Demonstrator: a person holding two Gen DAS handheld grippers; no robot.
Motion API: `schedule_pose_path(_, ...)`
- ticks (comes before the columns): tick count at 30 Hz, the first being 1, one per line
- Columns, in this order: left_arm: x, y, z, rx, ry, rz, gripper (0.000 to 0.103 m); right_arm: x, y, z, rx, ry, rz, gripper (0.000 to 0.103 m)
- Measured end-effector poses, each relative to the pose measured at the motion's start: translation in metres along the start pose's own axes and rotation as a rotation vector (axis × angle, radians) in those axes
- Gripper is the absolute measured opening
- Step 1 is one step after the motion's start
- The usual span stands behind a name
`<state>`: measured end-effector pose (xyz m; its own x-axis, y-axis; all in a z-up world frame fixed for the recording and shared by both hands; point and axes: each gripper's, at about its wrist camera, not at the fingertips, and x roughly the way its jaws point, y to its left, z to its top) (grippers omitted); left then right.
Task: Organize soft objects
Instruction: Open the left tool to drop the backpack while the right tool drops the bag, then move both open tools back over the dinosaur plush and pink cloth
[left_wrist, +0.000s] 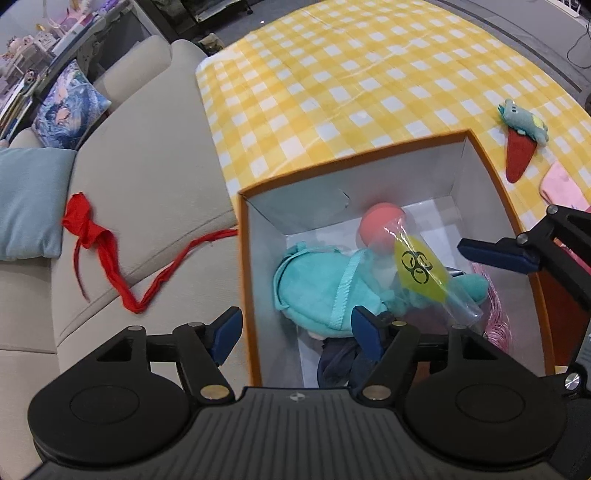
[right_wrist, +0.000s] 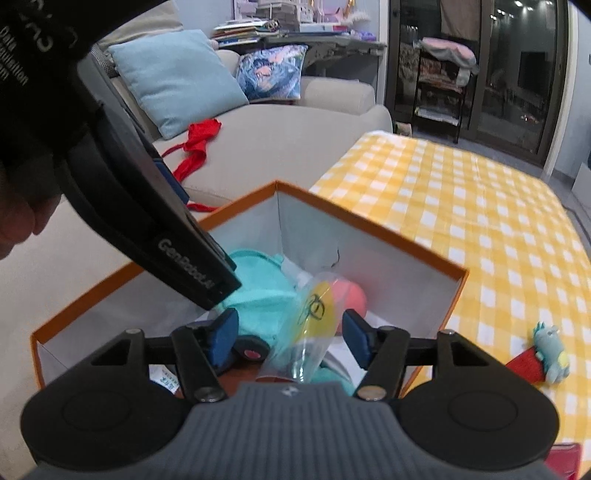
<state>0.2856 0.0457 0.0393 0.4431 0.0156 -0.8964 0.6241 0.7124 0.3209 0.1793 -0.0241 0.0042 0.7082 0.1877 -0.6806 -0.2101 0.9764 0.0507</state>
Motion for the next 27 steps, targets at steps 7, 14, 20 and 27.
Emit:
schedule_pose_path(7,-0.018,-0.002,0.000,-0.004,-0.014,-0.009,0.080,-0.020,-0.003,0.006,-0.033,-0.020,-0.008,0.065)
schedule_pose_path(14,-0.038,-0.013,0.005,-0.054,-0.042,-0.054,0.082,-0.040,-0.022,0.010,-0.029,-0.012,-0.024,0.067)
schedule_pose_path(20,-0.066,-0.036,0.013,-0.039,-0.107,-0.079,0.083,-0.062,-0.053,0.013,-0.023,0.035,-0.022,0.070)
schedule_pose_path(27,-0.083,-0.073,0.032,-0.003,-0.158,-0.113,0.084,-0.090,-0.105,0.003,-0.019,0.098,-0.048,0.071)
